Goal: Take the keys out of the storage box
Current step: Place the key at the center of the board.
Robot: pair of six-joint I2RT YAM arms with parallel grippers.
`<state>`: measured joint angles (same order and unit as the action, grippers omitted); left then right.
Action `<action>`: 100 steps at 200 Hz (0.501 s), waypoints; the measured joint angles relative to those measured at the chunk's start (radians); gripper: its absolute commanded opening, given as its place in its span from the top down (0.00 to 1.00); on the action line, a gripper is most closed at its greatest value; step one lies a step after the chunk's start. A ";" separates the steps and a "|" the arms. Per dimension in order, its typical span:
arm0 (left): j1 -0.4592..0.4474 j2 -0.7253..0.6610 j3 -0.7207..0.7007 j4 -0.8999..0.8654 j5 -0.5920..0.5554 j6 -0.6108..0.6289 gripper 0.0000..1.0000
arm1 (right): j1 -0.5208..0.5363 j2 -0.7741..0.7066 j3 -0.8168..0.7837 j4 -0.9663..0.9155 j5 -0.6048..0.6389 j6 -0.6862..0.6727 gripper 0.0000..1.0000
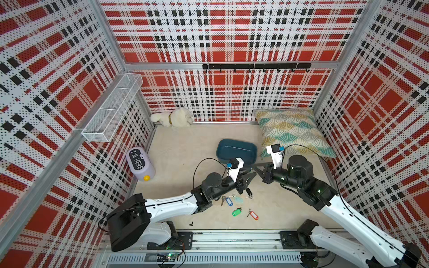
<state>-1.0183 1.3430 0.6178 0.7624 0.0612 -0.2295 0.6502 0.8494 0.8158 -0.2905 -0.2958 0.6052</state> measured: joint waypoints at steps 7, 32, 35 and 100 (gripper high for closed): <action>-0.003 0.008 0.005 -0.002 -0.005 -0.002 0.88 | 0.000 -0.005 0.000 -0.004 0.004 0.000 1.00; -0.016 0.027 0.017 -0.006 -0.021 0.003 1.00 | 0.001 -0.024 -0.001 -0.021 0.018 0.000 1.00; -0.016 0.028 0.018 -0.007 -0.023 0.006 1.00 | 0.001 -0.026 -0.001 -0.021 0.020 0.000 1.00; -0.031 0.007 0.024 -0.065 -0.088 -0.056 1.00 | 0.002 -0.076 -0.003 -0.071 0.114 0.003 0.03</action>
<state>-1.0489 1.3502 0.6418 0.6971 -0.0265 -0.2855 0.6518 0.7731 0.8124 -0.3614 -0.1818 0.6083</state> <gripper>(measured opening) 0.068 0.686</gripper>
